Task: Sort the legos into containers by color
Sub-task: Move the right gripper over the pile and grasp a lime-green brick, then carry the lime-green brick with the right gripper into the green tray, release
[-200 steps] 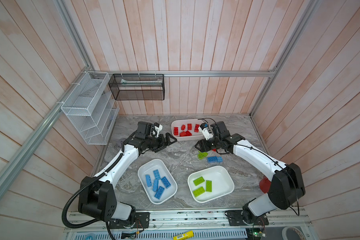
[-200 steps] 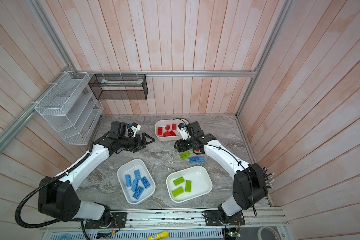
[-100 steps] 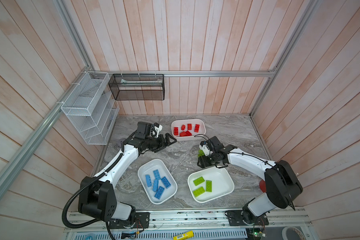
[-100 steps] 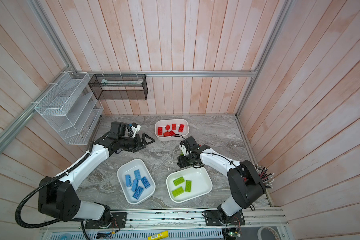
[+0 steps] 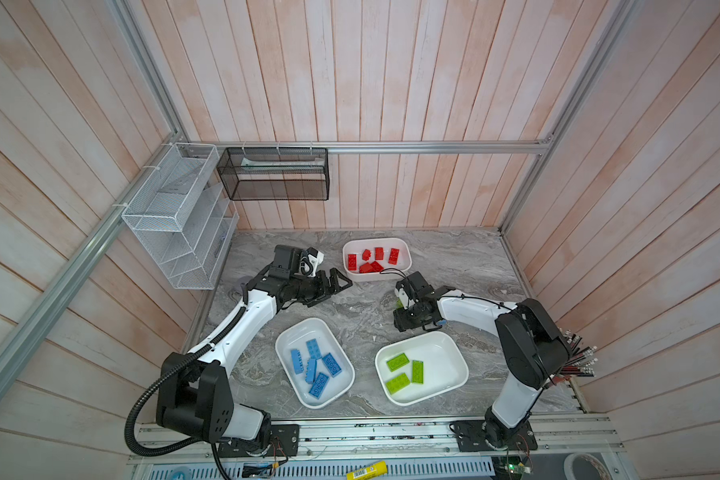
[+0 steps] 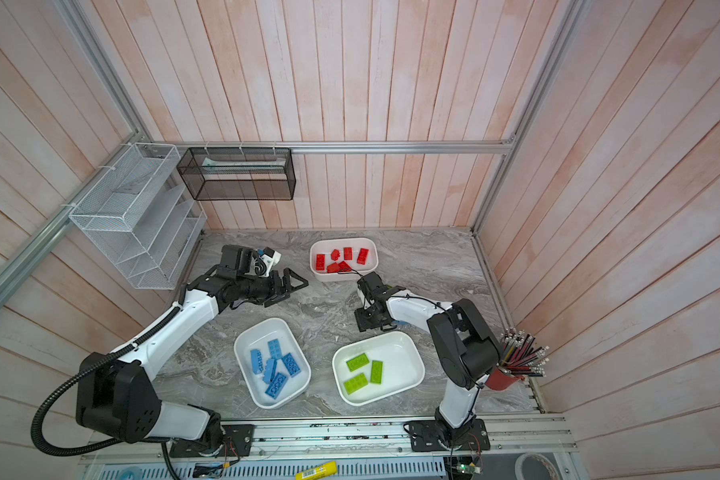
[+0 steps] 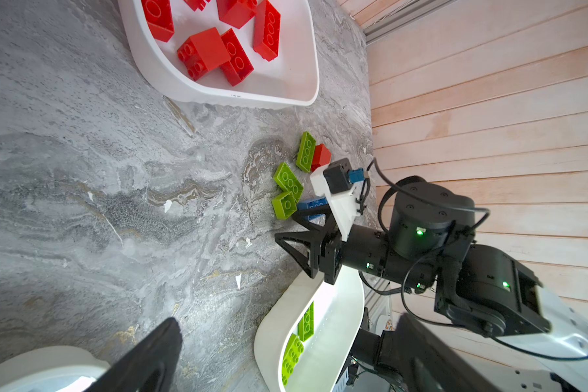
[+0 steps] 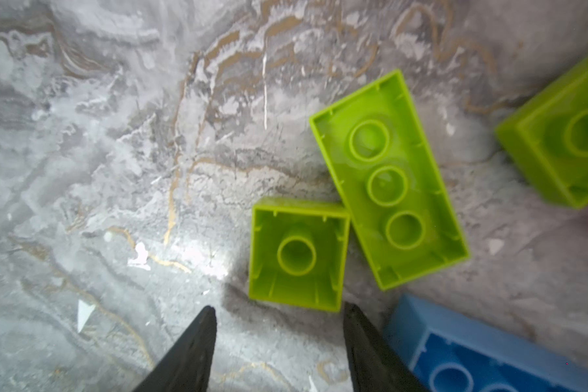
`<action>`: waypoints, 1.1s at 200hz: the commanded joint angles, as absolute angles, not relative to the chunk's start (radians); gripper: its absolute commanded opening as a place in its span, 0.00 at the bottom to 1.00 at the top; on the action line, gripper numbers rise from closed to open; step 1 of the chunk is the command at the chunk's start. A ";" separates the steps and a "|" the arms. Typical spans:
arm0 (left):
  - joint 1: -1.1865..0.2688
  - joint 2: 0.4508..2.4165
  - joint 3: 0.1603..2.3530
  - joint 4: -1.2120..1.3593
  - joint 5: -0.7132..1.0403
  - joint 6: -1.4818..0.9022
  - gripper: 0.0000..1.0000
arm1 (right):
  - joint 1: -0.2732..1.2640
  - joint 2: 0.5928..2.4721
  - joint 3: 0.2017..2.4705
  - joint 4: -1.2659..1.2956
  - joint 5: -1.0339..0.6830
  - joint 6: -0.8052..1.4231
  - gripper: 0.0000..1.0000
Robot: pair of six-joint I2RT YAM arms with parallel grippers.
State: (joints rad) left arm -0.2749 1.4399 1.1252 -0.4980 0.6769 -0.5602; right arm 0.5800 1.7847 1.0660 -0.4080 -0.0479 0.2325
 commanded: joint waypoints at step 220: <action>-0.268 1.449 1.140 -0.498 0.710 -0.545 1.00 | 0.675 1.269 1.019 -0.828 -0.378 -0.275 0.28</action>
State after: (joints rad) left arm -0.2729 1.4399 1.1198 -0.4980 0.6880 -0.5606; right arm 0.6415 1.3254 1.0683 -0.6689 -0.2481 -0.0605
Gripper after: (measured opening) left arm 0.999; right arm 0.325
